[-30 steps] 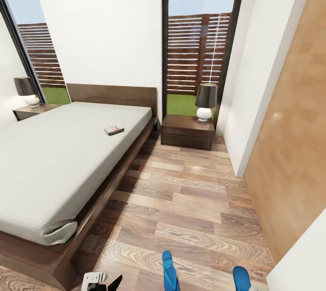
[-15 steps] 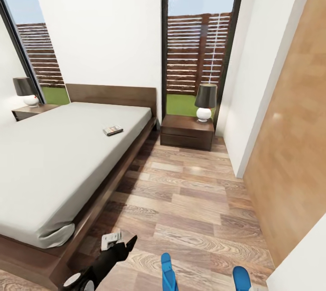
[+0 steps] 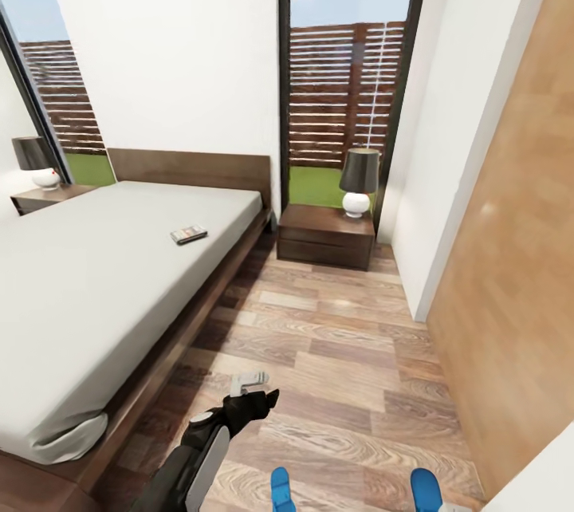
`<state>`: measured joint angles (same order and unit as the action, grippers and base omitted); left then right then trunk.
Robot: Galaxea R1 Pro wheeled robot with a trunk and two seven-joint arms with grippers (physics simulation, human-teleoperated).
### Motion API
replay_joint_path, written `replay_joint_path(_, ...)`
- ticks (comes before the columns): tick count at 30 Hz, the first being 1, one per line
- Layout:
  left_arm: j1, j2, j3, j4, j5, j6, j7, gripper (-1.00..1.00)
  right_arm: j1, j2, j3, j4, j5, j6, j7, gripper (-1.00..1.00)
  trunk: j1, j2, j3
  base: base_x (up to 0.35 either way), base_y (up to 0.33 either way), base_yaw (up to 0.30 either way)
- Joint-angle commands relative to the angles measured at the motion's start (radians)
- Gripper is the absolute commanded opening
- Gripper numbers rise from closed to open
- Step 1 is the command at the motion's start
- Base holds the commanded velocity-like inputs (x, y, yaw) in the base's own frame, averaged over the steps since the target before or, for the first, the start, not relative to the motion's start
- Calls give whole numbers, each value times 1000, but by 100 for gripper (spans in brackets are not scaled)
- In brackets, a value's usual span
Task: In the bedroom, move the book from the bed onto either nightstand, and place the two sandals side by side next to the bed.
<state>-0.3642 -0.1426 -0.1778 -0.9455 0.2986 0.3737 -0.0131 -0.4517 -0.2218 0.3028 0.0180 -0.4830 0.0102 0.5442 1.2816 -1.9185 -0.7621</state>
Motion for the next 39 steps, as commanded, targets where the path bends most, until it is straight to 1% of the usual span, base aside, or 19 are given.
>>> replay_joint_path(1,-10,0,0,18,4,6,0,100,-1,0,7,1,-12,2,8,-100,0,0,-1,195,-70,0)
replay_joint_path(6,-25,7,2,44,7,13,1,100,-1,-1,7,1,-13,2,10,-100,0,0,-1,91,-22,0)
replay_joint_path(8,-26,21,3,46,9,14,1,100,-1,-1,7,1,-13,2,11,-100,0,0,-1,17,-4,0)
replay_joint_path(10,-27,45,3,47,10,15,1,100,-1,-1,7,1,-13,2,12,-100,0,0,-1,6,-1,0)
replay_joint_path(11,-27,51,3,47,11,17,1,100,-1,-1,7,0,-13,2,12,-100,0,0,-1,3,-1,0)
replay_joint_path(17,-27,68,2,47,10,52,1,100,-1,-1,6,1,-13,3,14,-100,0,0,-1,1,0,0)
replay_joint_path(19,-27,70,2,47,9,69,1,100,-1,-1,6,1,-13,4,15,-100,0,0,-1,0,0,0)
replay_joint_path(23,-27,70,2,44,10,134,1,100,-1,-1,6,1,-14,4,16,-100,0,0,-1,0,0,0)
replay_joint_path(26,-27,70,4,41,9,194,1,100,-1,-1,6,0,-14,4,17,-100,0,0,-1,0,0,0)
replay_joint_path(27,-27,70,3,35,9,224,1,100,-1,-1,6,0,-14,4,17,-100,0,0,-1,0,0,0)
replay_joint_path(31,-27,69,0,30,6,236,1,100,-1,-1,6,0,-14,4,17,-100,0,0,-1,0,0,0)
replay_joint_path(39,-27,69,-1,28,5,240,1,100,-2,-1,1,-7,-14,14,16,-100,31,-56,-26,0,0,0)
